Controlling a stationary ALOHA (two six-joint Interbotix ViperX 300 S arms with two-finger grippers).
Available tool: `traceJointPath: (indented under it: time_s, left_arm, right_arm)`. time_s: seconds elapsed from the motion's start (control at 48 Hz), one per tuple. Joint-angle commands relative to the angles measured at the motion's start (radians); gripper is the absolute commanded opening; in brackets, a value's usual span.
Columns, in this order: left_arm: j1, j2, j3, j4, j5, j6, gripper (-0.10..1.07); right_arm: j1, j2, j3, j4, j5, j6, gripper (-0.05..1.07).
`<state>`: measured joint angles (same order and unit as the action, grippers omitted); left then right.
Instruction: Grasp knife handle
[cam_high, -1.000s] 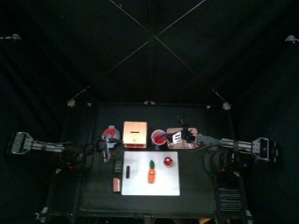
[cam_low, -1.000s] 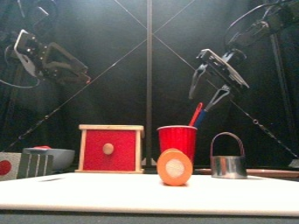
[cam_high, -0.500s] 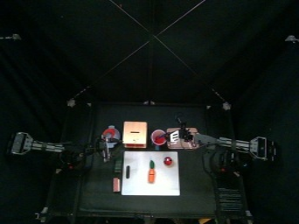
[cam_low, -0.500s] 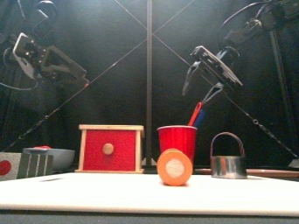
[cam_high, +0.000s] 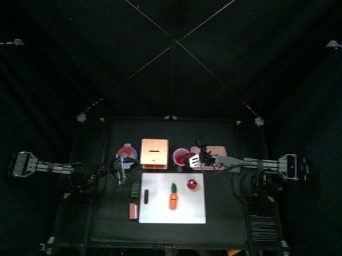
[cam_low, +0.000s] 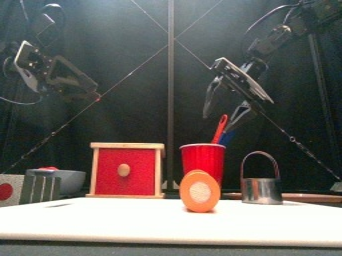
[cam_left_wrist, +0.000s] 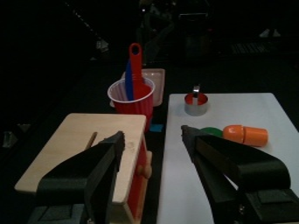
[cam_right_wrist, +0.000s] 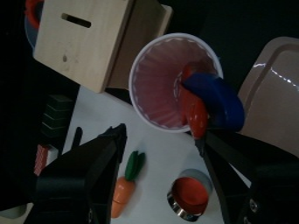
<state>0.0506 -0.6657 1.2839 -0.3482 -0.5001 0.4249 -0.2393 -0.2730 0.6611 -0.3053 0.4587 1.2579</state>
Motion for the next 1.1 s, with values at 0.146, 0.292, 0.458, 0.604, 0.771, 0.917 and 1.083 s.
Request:
traceJointPath:
  time_s: [0.146,0.292,0.458,0.604,0.771,0.917,1.083]
  left_arm:
    - [0.002,0.002,-0.017,0.003,-0.006,0.000,0.90]
    - [0.003,0.002,-0.012,0.003,-0.006,-0.002,0.90]
    - [0.003,0.002,-0.011,0.003,-0.006,-0.002,0.90]
    - [0.003,0.002,-0.011,0.003,-0.006,-0.002,0.90]
    - [0.002,0.002,-0.005,0.002,-0.006,-0.002,0.90]
    - [0.003,0.002,-0.005,0.002,-0.006,-0.002,0.90]
    - [0.003,0.002,-0.005,0.003,-0.006,-0.002,0.90]
  right_arm:
    - [-0.034,0.026,-0.048,-0.018,-0.002,-0.005,0.92]
    - [-0.043,0.038,-0.052,-0.034,-0.002,-0.005,0.92]
    - [-0.043,0.049,-0.055,-0.034,-0.002,-0.003,0.91]
    - [-0.044,0.058,-0.057,-0.034,-0.002,-0.005,0.89]
    - [-0.051,0.063,-0.063,-0.035,-0.002,-0.005,0.75]
    - [-0.051,0.064,-0.061,-0.031,-0.002,-0.003,0.62]
    - [-0.051,0.063,-0.063,-0.032,-0.002,-0.003,0.57]
